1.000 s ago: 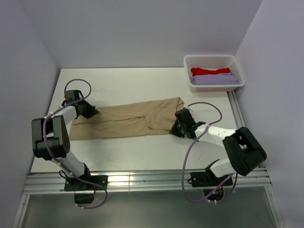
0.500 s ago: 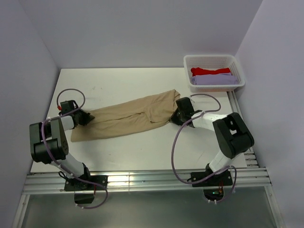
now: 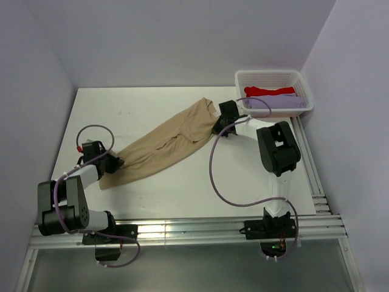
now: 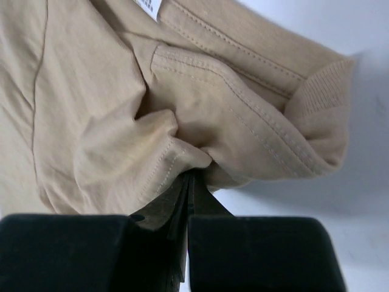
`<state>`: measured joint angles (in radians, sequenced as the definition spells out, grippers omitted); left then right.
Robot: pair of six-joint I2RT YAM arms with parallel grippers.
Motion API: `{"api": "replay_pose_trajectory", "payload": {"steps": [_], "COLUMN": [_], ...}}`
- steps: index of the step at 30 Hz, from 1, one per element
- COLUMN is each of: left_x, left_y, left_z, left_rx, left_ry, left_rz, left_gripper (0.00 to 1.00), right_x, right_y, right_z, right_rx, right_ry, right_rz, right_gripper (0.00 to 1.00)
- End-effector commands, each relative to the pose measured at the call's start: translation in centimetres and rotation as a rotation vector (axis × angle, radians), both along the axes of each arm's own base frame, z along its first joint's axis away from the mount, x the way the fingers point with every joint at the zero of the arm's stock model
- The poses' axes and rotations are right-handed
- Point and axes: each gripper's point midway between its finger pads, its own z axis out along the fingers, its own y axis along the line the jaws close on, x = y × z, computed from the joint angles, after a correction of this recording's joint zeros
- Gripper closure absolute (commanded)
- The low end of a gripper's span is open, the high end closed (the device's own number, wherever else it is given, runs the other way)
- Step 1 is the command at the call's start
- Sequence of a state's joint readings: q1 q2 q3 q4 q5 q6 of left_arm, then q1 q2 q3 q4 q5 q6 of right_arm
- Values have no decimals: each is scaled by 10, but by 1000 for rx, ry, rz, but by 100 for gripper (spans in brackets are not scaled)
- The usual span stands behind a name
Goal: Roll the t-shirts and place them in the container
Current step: Fold the tshirt
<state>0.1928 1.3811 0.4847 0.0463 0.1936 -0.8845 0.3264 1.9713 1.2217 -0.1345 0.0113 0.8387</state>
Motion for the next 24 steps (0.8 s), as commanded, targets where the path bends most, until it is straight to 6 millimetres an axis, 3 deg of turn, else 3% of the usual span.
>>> {"api": "replay_pose_trajectory", "payload": {"steps": [1, 6, 11, 12, 18, 24], "left_x": [-29, -44, -61, -67, -92, -111], "left_y": [-18, -50, -63, -76, -112, -134], "left_z": [-13, -15, -30, -33, -43, -51], "left_rx": [-13, 2, -43, -38, 1, -7], "left_ry": [76, 104, 164, 178, 269, 344], "left_rz": [-60, -148, -206, -256, -399, -497], "left_gripper": [100, 100, 100, 100, 100, 100], "right_x": [28, 55, 69, 77, 89, 97], "right_y": [4, 12, 12, 10, -3, -9], "right_z": [6, 3, -5, 1, -5, -4], "right_rx": [-11, -19, -4, 12, -9, -43], "right_ry": [-7, -16, 8, -1, 8, 0], "right_rz": [14, 28, 73, 75, 124, 147], "right_gripper": [100, 100, 100, 100, 100, 100]}}
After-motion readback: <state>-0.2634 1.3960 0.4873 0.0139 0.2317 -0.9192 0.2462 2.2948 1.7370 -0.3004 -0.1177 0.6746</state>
